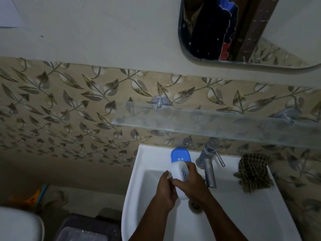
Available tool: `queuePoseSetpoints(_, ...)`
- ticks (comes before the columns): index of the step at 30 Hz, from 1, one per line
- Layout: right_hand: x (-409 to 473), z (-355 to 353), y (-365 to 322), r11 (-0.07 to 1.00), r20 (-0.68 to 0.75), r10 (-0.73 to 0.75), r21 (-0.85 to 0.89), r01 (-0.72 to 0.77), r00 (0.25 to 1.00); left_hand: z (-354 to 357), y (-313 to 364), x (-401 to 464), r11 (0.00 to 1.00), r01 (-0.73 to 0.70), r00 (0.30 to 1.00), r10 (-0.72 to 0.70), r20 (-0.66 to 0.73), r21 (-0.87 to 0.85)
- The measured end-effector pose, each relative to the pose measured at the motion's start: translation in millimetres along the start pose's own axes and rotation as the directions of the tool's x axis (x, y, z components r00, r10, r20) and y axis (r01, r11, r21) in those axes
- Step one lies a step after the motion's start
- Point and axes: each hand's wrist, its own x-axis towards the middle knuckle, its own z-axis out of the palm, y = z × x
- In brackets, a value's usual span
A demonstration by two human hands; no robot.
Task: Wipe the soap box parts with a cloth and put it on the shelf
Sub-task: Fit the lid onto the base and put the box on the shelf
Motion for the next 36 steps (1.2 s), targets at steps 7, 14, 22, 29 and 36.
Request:
queuePoseSetpoints(7,1,-4,-4,0.999,0.058,0.05,0.006,-0.05,0.997,-3,-1,7,1.0,0.019,1.0,-0.019,0.003,-0.001)
queuePoseSetpoints(14,-41,-10,-20,0.999,0.162,0.039,-0.014,-0.038,0.986,-6,2,-24,0.997,0.003,0.982,0.011,0.188,-0.075)
queuePoseSetpoints(22,-132,-37,-44,1.0,0.222,-0.01,0.024,0.005,0.975,7,-3,-128,0.999,-0.044,0.967,0.045,0.252,-0.01)
queuePoseSetpoints(29,-200,-83,-94,0.962,0.184,-0.103,0.267,0.051,0.978,37,-5,-210,0.995,-0.094,0.944,0.098,0.316,-0.029)
queuePoseSetpoints(36,-238,-115,-119,0.941,0.186,-0.203,0.309,0.138,0.961,71,-1,-249,0.985,-0.168,0.876,0.161,0.454,-0.025)
